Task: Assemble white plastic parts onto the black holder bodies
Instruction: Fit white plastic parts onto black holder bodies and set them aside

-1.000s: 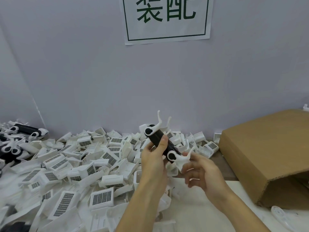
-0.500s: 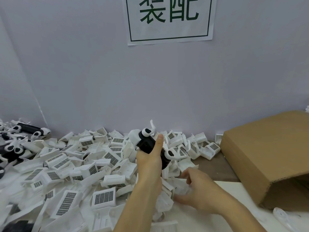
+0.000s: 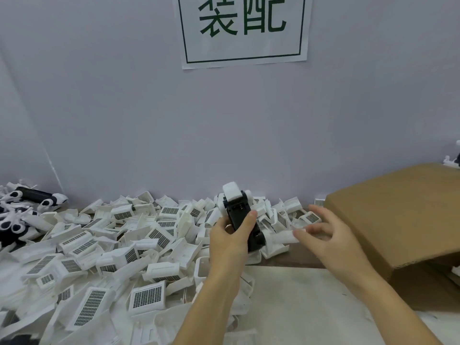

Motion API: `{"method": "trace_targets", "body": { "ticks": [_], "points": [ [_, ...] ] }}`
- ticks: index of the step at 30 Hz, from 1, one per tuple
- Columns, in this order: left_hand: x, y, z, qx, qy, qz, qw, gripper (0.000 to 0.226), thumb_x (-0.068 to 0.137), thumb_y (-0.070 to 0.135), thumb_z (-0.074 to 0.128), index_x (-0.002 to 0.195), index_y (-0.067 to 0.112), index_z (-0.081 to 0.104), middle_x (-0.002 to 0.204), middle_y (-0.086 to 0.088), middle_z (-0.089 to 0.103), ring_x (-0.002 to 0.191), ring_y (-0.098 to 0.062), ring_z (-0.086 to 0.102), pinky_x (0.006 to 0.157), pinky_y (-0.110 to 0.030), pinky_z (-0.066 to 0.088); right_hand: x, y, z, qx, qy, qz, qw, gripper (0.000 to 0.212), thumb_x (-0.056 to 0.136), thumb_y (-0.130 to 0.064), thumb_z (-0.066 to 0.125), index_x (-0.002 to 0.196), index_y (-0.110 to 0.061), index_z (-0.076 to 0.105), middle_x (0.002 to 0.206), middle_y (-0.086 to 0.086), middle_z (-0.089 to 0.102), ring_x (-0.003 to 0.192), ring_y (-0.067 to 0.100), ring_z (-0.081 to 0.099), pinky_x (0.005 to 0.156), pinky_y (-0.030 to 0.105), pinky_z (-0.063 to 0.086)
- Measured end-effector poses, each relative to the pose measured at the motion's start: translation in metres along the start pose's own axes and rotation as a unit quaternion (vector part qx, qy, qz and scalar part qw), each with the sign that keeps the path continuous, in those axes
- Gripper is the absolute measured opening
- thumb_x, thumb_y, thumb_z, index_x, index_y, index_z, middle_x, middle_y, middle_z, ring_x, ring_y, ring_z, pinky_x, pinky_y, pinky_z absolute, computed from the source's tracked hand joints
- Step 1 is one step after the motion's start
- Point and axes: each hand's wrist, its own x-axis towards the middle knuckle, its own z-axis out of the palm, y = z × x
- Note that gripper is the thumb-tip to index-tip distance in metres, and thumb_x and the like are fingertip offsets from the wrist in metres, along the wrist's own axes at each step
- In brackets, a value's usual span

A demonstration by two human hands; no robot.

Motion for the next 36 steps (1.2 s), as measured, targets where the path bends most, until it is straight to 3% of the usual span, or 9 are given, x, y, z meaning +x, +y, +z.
{"method": "trace_targets", "body": {
  "ticks": [5,10,12,17,24,26,29,32,36],
  "points": [
    [-0.004,-0.004,0.004,0.048,-0.015,0.040,0.998,0.022,0.085,0.033,0.079,0.103,0.024,0.071,0.089,0.001,0.077,0.080,-0.013,0.074,0.059,-0.020,0.054,0.001,-0.008,-0.003,0.042,-0.022,-0.030,0.998,0.059,0.088,-0.018,0.075,0.138,-0.038,0.051,0.103,-0.001,0.070,0.098,0.019,0.067,0.090,0.030,0.050],
    [-0.007,-0.008,0.008,0.101,-0.058,0.080,0.990,0.003,0.092,0.031,0.072,0.093,0.028,0.074,0.081,0.007,0.077,0.076,-0.011,0.073,0.068,-0.029,0.059,-0.001,-0.017,-0.004,0.015,-0.084,-0.045,0.995,0.063,0.088,-0.013,0.074,0.136,-0.045,0.050,0.110,0.000,0.069,0.091,0.011,0.073,0.075,0.020,0.055],
    [-0.009,-0.007,0.010,0.101,-0.074,0.067,0.990,0.020,0.100,0.036,0.060,0.091,0.026,0.075,0.082,0.006,0.077,0.077,-0.011,0.073,0.069,-0.028,0.058,0.001,-0.020,-0.003,-0.015,-0.086,-0.051,0.995,0.065,0.085,-0.017,0.077,0.137,-0.042,0.048,0.106,-0.001,0.072,0.091,0.012,0.072,0.075,0.015,0.053],
    [-0.012,-0.006,0.014,0.092,-0.124,0.038,0.987,0.032,0.106,0.036,0.044,0.104,0.026,0.074,0.092,0.013,0.077,0.084,0.005,0.069,0.064,-0.008,0.049,0.003,-0.028,-0.003,-0.094,-0.058,-0.057,0.992,0.074,0.077,-0.035,0.083,0.134,-0.050,0.038,0.100,-0.011,0.070,0.081,-0.002,0.068,0.064,0.009,0.047],
    [-0.017,-0.010,0.020,0.096,-0.197,0.060,0.974,0.035,0.109,0.034,0.037,0.123,0.032,0.068,0.118,0.019,0.072,0.114,0.006,0.063,0.090,-0.013,0.047,-0.001,-0.022,0.023,-0.084,0.057,-0.082,0.991,0.055,0.077,-0.038,0.083,0.118,-0.040,0.047,0.086,-0.012,0.068,0.073,-0.008,0.065,0.055,0.005,0.046],
    [-0.015,-0.011,0.019,0.094,-0.196,0.060,0.974,0.034,0.108,0.034,0.038,0.124,0.033,0.067,0.118,0.020,0.072,0.113,0.007,0.063,0.088,-0.011,0.047,-0.004,-0.021,0.029,-0.087,0.082,-0.089,0.989,0.051,0.077,-0.041,0.082,0.115,-0.039,0.048,0.086,-0.012,0.066,0.073,-0.005,0.066,0.058,0.010,0.049],
    [-0.014,-0.010,0.017,0.094,-0.194,0.048,0.975,0.032,0.108,0.037,0.037,0.120,0.039,0.067,0.114,0.027,0.071,0.109,0.014,0.061,0.079,-0.003,0.046,-0.005,-0.021,0.032,-0.101,0.094,-0.094,0.986,0.049,0.076,-0.044,0.083,0.113,-0.038,0.051,0.087,-0.009,0.066,0.080,0.006,0.067,0.072,0.032,0.057],
    [-0.016,-0.008,0.015,0.105,-0.194,0.050,0.974,0.041,0.109,0.040,0.032,0.098,0.053,0.069,0.099,0.040,0.068,0.098,0.024,0.058,0.071,0.003,0.042,-0.006,-0.023,0.032,-0.107,0.087,-0.091,0.986,0.050,0.074,-0.047,0.083,0.111,-0.038,0.051,0.087,-0.007,0.066,0.087,0.014,0.066,0.076,0.037,0.057],
    [-0.015,-0.013,0.015,0.101,-0.212,0.045,0.971,0.042,0.109,0.042,0.028,0.111,0.039,0.070,0.108,0.015,0.076,0.104,0.002,0.068,0.076,-0.007,0.049,-0.008,-0.024,0.034,-0.092,0.135,-0.097,0.982,0.047,0.069,-0.050,0.084,0.104,-0.034,0.055,0.082,-0.014,0.065,0.077,0.004,0.065,0.062,0.022,0.049]
  ]
}}
